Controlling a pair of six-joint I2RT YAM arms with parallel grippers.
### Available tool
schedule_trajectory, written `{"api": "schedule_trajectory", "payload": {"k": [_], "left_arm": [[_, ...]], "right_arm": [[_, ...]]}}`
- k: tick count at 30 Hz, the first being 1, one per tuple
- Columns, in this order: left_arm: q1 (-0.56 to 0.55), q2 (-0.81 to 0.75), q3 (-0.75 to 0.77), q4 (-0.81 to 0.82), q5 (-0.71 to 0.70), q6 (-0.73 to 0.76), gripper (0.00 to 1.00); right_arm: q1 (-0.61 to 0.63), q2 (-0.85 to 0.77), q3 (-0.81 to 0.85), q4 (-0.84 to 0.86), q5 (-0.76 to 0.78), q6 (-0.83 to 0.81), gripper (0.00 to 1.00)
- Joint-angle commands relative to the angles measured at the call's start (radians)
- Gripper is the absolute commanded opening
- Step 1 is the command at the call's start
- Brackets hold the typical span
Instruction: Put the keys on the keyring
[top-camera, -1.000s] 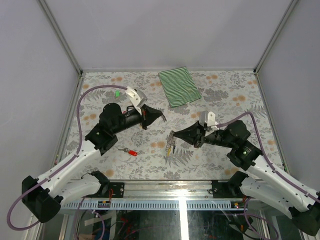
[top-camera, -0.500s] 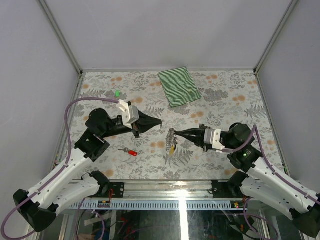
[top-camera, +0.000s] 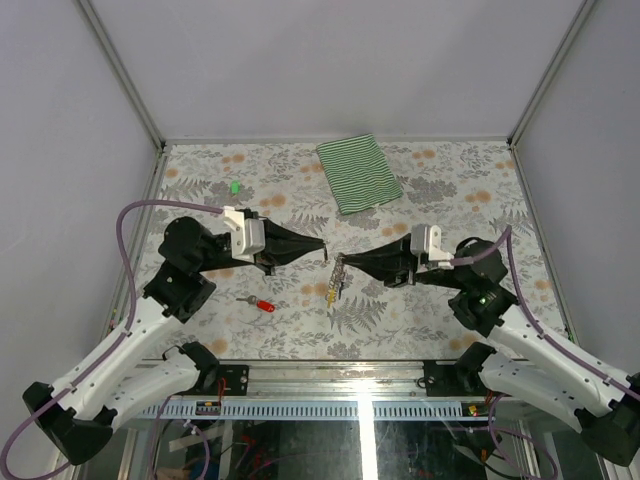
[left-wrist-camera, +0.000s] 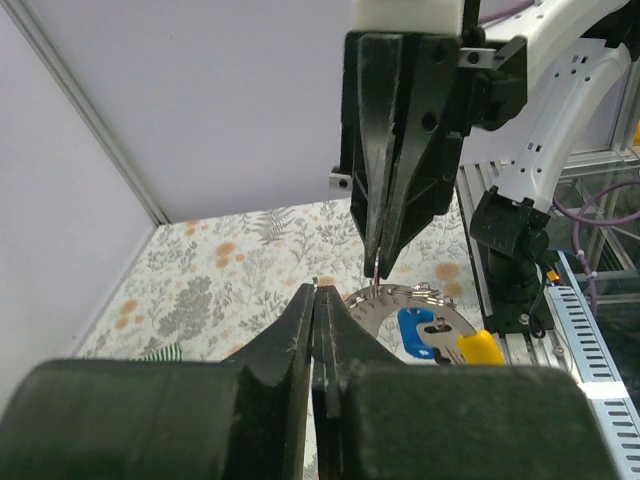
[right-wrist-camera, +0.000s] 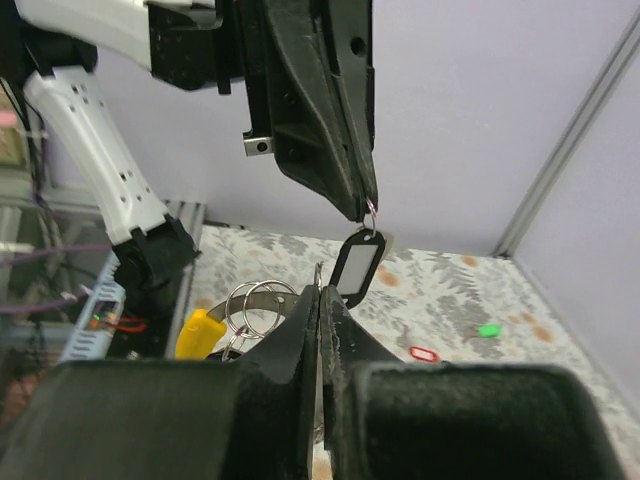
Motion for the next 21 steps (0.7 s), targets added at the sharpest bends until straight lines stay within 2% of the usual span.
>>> {"api": "schedule_trajectory", "payload": {"k": [1,7,12,21], "left_arm": [[-0.006,-0.017,0.036,0.102,0.025,-0.020,0.00],[-0.005,-0.042,0.032,0.138,0.047,-0.066,0.00],[-0.005,-0.066,0.015,0.186,0.066,-0.112,0.00],[-0.005,-0.096,-0.006,0.243,0.079,-0.170,0.00]], "right_arm": [[0.007,0.027,0.048,0.218,0.025,0.282,0.00],[0.006,0.064,0.029,0.442,-0.039,0.529,0.00],[0.006,0.103,0.094,0.410,-0.079,0.651,0.00],[0.006,0.179,0.112,0.486,-0.117,0.763,0.00]]}}
